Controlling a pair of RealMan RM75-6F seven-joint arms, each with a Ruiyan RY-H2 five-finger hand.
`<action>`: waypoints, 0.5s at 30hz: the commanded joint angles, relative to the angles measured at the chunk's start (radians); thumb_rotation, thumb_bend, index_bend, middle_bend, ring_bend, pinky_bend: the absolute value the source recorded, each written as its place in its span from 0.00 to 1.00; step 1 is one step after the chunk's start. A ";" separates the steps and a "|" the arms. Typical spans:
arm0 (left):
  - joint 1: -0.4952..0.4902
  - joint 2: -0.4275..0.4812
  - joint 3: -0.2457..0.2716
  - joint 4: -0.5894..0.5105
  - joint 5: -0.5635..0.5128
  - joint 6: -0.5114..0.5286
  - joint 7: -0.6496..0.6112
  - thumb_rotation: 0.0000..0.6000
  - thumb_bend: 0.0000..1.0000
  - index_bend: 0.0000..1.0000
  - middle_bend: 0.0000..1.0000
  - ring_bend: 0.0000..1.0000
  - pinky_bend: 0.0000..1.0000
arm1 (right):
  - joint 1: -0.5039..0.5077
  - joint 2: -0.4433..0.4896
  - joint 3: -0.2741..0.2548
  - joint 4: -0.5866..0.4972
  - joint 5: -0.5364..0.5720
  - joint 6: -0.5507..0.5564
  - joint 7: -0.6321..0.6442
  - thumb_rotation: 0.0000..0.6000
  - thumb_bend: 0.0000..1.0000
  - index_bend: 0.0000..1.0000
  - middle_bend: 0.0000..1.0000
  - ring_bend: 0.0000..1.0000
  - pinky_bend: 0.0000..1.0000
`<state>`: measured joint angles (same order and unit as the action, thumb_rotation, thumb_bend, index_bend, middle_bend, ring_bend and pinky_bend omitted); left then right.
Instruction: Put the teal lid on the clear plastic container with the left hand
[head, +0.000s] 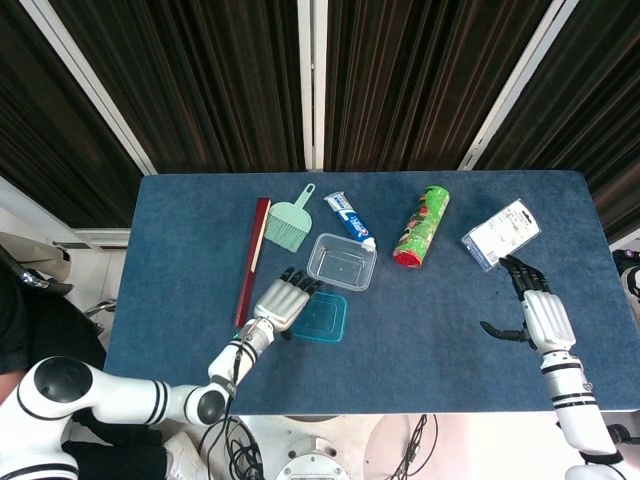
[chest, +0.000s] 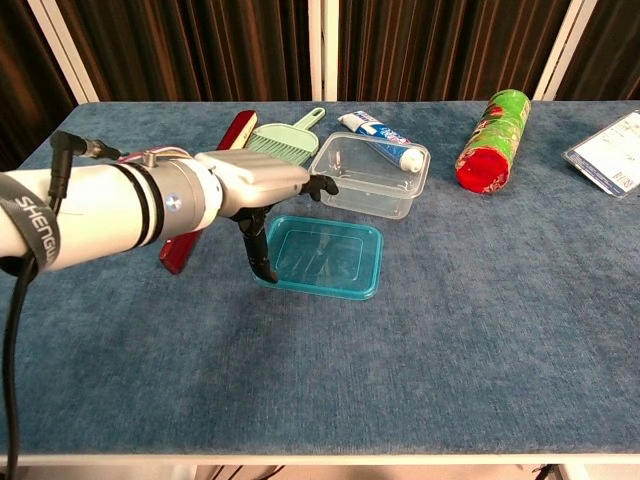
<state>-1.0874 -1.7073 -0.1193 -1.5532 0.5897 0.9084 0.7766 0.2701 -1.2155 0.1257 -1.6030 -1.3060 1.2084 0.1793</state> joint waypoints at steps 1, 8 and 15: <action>-0.018 0.014 0.003 -0.033 -0.037 0.001 0.025 1.00 0.00 0.06 0.07 0.00 0.04 | -0.001 -0.001 -0.001 0.004 -0.002 -0.003 0.006 1.00 0.08 0.00 0.00 0.00 0.00; -0.082 -0.016 -0.003 -0.024 -0.143 0.007 0.094 1.00 0.00 0.08 0.06 0.00 0.04 | -0.005 -0.003 -0.002 0.015 -0.009 0.000 0.021 1.00 0.08 0.00 0.00 0.00 0.00; -0.119 -0.030 -0.008 0.003 -0.191 -0.021 0.097 1.00 0.00 0.06 0.06 0.00 0.04 | -0.008 -0.008 -0.004 0.027 -0.009 -0.005 0.035 1.00 0.08 0.00 0.00 0.00 0.00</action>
<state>-1.2028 -1.7357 -0.1260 -1.5533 0.4018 0.8901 0.8741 0.2621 -1.2237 0.1222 -1.5756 -1.3149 1.2030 0.2140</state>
